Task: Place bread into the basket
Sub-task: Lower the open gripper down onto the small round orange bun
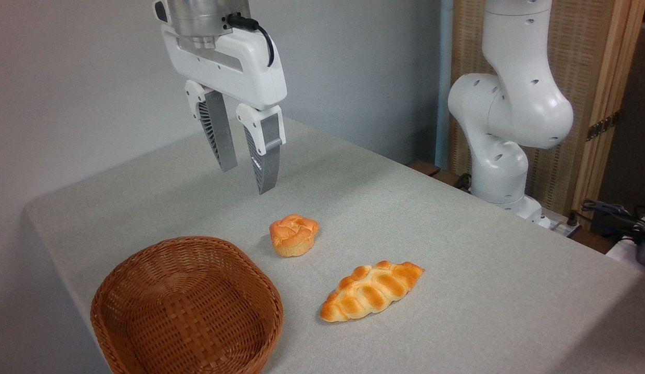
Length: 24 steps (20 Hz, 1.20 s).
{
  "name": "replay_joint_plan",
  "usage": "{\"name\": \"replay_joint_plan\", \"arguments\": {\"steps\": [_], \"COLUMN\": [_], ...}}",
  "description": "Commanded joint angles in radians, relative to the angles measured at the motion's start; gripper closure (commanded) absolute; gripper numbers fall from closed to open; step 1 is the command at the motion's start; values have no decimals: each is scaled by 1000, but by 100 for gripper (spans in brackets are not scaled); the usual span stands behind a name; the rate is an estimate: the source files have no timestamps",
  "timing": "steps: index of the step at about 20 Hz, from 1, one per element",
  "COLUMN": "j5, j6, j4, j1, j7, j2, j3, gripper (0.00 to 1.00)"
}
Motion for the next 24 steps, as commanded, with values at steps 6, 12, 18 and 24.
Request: {"name": "replay_joint_plan", "arguments": {"steps": [6, 12, 18, 24], "j5": [-26, -7, 14, 28], "j6": [150, 232, 372, 378], "j4": [-282, -498, -593, -621], "j1": [-46, -80, -83, -83], "j7": [-1, 16, 14, 14], "j2": [-121, -150, -115, -104], "j3": [-56, -93, -93, -93], "gripper": [0, 0, 0, 8]}}
